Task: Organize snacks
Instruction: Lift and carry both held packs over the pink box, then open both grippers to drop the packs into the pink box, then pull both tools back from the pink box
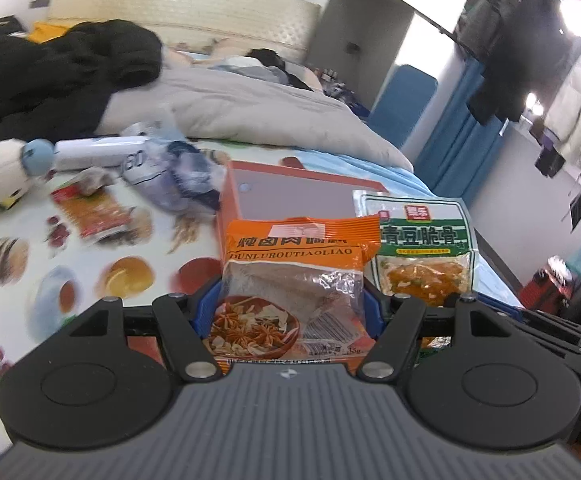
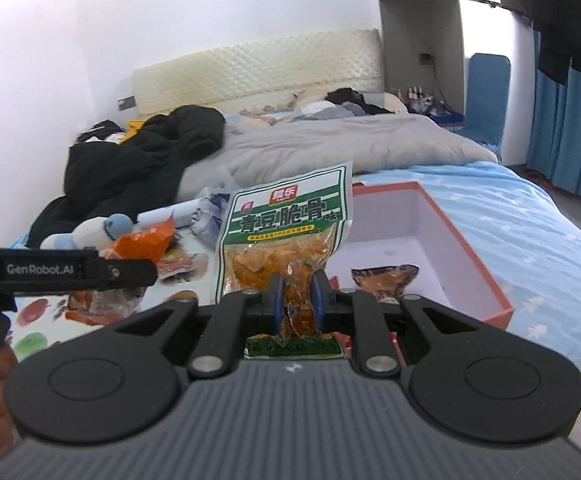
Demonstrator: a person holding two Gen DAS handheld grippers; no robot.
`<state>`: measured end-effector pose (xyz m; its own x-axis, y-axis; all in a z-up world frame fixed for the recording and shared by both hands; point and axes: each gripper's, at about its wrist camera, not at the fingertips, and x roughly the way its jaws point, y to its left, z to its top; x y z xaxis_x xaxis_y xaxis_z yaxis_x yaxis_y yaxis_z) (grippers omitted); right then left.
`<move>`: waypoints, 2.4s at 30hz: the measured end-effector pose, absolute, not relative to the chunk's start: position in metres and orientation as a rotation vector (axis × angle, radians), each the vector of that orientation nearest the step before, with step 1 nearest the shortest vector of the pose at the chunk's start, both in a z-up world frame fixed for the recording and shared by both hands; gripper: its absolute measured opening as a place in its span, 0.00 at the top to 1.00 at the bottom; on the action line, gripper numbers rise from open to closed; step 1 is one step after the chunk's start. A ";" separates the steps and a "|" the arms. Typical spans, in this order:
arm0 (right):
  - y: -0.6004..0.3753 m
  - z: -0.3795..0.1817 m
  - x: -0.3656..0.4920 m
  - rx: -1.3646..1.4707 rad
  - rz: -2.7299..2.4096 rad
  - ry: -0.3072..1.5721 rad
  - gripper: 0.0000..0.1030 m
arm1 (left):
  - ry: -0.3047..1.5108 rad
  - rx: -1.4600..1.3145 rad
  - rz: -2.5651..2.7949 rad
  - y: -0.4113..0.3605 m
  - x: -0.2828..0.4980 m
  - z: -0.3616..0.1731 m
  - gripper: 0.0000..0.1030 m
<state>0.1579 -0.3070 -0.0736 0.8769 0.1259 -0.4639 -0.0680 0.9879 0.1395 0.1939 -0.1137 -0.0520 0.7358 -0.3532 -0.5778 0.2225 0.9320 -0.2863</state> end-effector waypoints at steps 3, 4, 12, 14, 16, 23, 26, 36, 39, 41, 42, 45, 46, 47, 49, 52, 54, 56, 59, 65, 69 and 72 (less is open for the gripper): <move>-0.315 -0.080 0.174 0.124 0.097 0.509 0.82 | 0.694 -0.182 -0.335 -0.127 0.216 -0.054 0.30; -0.317 -0.081 0.180 0.126 0.090 0.510 0.82 | 0.694 -0.179 -0.343 -0.130 0.223 -0.054 0.30; -0.346 -0.100 0.226 0.153 0.014 0.585 0.82 | 0.776 -0.199 -0.386 -0.158 0.280 -0.062 0.30; -0.352 -0.104 0.229 0.149 0.004 0.599 0.82 | 0.803 -0.181 -0.383 -0.168 0.290 -0.068 0.30; -0.354 -0.110 0.234 0.145 -0.009 0.615 0.82 | 0.834 -0.169 -0.381 -0.176 0.299 -0.075 0.29; -0.368 -0.128 0.248 0.224 0.003 0.675 0.81 | 0.903 -0.167 -0.352 -0.183 0.316 -0.094 0.29; -0.370 -0.132 0.252 0.224 0.006 0.690 0.80 | 0.903 -0.165 -0.345 -0.182 0.318 -0.095 0.29; -0.380 -0.132 0.248 0.265 -0.012 0.680 0.45 | 0.858 -0.153 -0.346 -0.174 0.308 -0.083 0.16; -0.379 -0.128 0.242 0.265 0.003 0.660 0.46 | 0.837 -0.154 -0.347 -0.171 0.298 -0.077 0.16; -0.376 -0.124 0.238 0.261 0.010 0.647 0.46 | 0.820 -0.152 -0.354 -0.169 0.291 -0.072 0.16; -0.376 -0.123 0.235 0.260 0.015 0.641 0.46 | 0.809 -0.149 -0.356 -0.169 0.287 -0.069 0.16; -0.374 -0.117 0.228 0.262 0.028 0.616 0.46 | 0.773 -0.129 -0.356 -0.167 0.273 -0.061 0.16; -0.373 -0.114 0.225 0.263 0.031 0.608 0.46 | 0.761 -0.124 -0.358 -0.166 0.268 -0.059 0.16; -0.371 -0.112 0.221 0.262 0.035 0.599 0.46 | 0.747 -0.119 -0.361 -0.164 0.263 -0.057 0.16; -0.369 -0.108 0.215 0.259 0.045 0.581 0.46 | 0.718 -0.103 -0.361 -0.162 0.253 -0.052 0.16; -0.364 -0.101 0.204 0.257 0.065 0.550 0.46 | 0.702 -0.105 -0.359 -0.154 0.242 -0.048 0.16; -0.361 -0.098 0.198 0.271 0.082 0.540 0.46 | 0.692 -0.104 -0.348 -0.149 0.234 -0.045 0.16; -0.359 -0.096 0.192 0.285 0.095 0.536 0.46 | 0.685 -0.108 -0.343 -0.142 0.226 -0.042 0.16; -0.350 -0.092 0.183 0.276 0.115 0.522 0.46 | 0.688 -0.130 -0.338 -0.134 0.215 -0.041 0.16; -0.335 -0.094 0.166 0.246 0.144 0.500 0.46 | 0.682 -0.135 -0.314 -0.116 0.191 -0.044 0.16; -0.327 -0.095 0.154 0.245 0.169 0.500 0.46 | 0.679 -0.144 -0.286 -0.100 0.177 -0.046 0.16; -0.317 -0.094 0.146 0.228 0.190 0.497 0.46 | 0.677 -0.156 -0.272 -0.089 0.166 -0.047 0.16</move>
